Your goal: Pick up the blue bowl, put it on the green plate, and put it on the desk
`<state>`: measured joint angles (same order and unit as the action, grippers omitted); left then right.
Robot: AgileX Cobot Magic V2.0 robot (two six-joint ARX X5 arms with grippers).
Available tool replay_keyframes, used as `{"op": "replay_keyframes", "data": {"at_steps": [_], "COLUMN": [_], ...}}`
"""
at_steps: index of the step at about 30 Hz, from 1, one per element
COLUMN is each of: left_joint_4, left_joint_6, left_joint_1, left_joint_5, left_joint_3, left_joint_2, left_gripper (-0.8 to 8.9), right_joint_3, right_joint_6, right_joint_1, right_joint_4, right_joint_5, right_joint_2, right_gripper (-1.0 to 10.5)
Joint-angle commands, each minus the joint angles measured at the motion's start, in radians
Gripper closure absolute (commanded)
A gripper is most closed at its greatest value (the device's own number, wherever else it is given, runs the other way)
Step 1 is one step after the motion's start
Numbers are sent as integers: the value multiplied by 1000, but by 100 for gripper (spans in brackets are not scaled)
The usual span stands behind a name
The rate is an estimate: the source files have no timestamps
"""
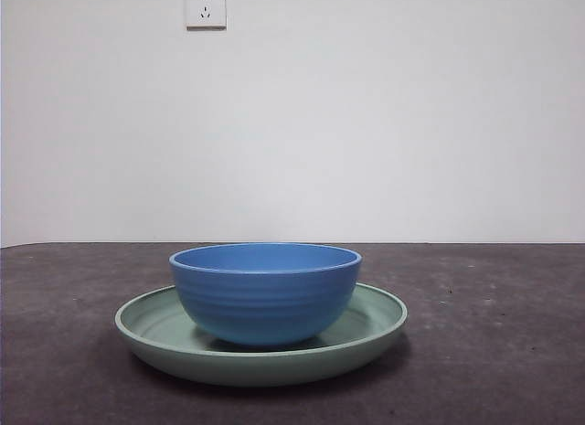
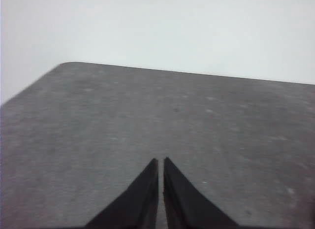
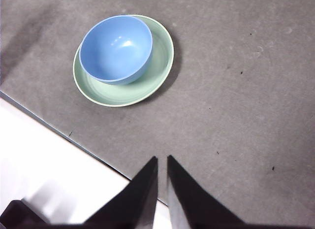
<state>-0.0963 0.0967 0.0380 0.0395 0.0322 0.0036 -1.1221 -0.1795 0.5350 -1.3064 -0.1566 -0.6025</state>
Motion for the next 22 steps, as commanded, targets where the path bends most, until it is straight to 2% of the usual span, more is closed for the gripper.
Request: {"op": "replay_keyframes", "data": {"at_steps": [1,6,22], "left_joint_4": [-4,-89,-91], "left_joint_6": [10,10,10], "left_joint_1": [-10,-19,-19], "left_joint_5": [15,18,18], "left_joint_3": [-20,-20,-20], "left_joint_2": [-1,-1,-1], "left_gripper": [794,794,794], "right_joint_3": [-19,-19,-19], "right_joint_6": [8,8,8], "right_joint_1": [6,6,6], "right_joint_4": [5,5,5], "right_joint_5": [0,1,1], "right_joint_2": [-3,-3,-3], "right_gripper": [920,920,920]}}
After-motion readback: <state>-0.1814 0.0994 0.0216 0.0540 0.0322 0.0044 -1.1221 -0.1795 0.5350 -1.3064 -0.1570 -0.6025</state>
